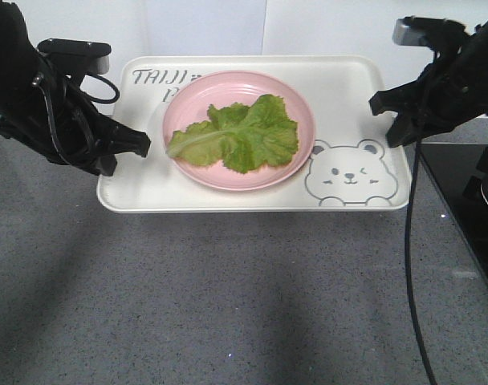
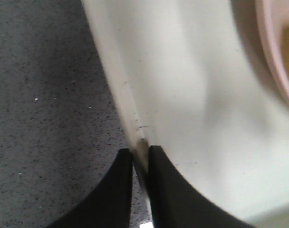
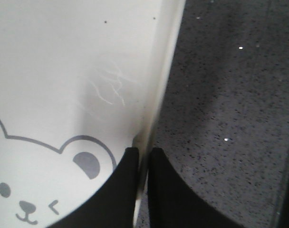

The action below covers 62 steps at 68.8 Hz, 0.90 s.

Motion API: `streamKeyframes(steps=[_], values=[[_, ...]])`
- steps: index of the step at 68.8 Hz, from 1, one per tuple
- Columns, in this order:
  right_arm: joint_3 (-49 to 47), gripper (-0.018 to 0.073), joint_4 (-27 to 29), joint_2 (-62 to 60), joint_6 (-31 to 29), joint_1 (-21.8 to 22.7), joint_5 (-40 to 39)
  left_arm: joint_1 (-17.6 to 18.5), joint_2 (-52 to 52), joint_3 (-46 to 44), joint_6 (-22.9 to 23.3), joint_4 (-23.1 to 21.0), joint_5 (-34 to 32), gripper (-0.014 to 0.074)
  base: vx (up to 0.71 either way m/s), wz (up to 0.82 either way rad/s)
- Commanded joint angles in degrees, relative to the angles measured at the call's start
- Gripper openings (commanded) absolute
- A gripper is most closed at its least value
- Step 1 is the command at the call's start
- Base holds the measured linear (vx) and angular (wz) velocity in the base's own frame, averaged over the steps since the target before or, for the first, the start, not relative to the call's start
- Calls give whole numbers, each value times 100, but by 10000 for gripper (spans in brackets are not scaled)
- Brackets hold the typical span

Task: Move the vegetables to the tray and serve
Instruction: 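Lower the cream tray with both grippers onto the grey countertop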

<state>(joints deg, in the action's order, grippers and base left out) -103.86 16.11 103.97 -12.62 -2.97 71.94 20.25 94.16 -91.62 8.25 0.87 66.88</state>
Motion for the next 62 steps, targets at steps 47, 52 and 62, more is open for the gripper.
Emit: streamKeyframes(steps=[47,52,62], values=[[-151,15,453,1185,-549,-40,158,71,1480,-166,-97,392,38,-6,0,0],[-151,30,453,1192,-549,-40,158,71,1576,-166,-97,399,113,-6,0,0],[-151,85,459,1193,-549,-40,158,71,1642,-171,-109,405,216,-6,0,0]])
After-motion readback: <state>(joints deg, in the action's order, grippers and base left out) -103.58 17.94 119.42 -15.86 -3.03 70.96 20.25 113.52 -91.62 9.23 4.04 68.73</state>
